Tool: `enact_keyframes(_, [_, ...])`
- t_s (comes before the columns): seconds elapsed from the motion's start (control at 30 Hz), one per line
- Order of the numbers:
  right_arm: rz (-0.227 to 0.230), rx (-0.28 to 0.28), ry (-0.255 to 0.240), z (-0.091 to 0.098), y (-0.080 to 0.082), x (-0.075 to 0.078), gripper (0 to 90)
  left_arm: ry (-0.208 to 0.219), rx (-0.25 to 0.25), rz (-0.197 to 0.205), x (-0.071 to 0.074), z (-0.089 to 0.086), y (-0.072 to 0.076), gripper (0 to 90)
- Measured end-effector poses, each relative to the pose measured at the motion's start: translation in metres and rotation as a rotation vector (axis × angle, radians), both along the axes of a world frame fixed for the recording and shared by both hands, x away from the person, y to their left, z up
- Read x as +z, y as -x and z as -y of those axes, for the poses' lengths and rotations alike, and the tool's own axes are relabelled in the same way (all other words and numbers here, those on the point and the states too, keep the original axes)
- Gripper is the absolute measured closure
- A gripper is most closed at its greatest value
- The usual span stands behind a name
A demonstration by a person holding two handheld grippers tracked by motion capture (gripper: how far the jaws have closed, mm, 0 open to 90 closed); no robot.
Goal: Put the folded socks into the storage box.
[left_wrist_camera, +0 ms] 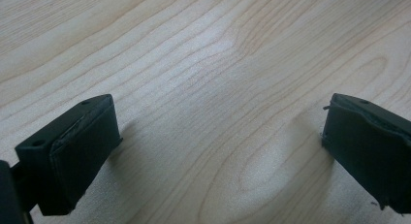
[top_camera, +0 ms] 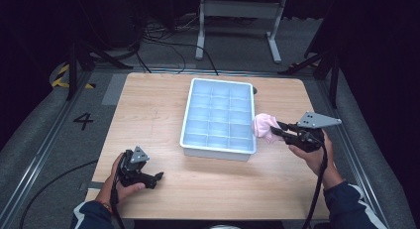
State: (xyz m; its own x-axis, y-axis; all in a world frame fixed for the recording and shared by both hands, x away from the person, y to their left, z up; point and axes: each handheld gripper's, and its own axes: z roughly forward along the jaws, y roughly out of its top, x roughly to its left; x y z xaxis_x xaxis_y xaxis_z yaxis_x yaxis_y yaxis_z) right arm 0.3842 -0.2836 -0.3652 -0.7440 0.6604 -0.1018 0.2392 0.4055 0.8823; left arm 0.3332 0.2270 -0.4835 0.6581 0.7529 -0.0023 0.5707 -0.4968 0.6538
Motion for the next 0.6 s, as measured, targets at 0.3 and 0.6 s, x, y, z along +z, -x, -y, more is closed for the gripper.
enact_keyframes(0.3, [-0.005, 0.012, 0.01, -0.016, -0.011, 0.0, 75.1, 0.001, 0.0, -0.001, 0.0, 0.0, 0.0, 0.2])
enact_keyframes(0.6, [-0.018, 0.033, 0.028, -0.033, -0.024, -0.003, 75.2, 0.008, 0.008, -0.005, 0.0, 0.0, 0.001, 0.3])
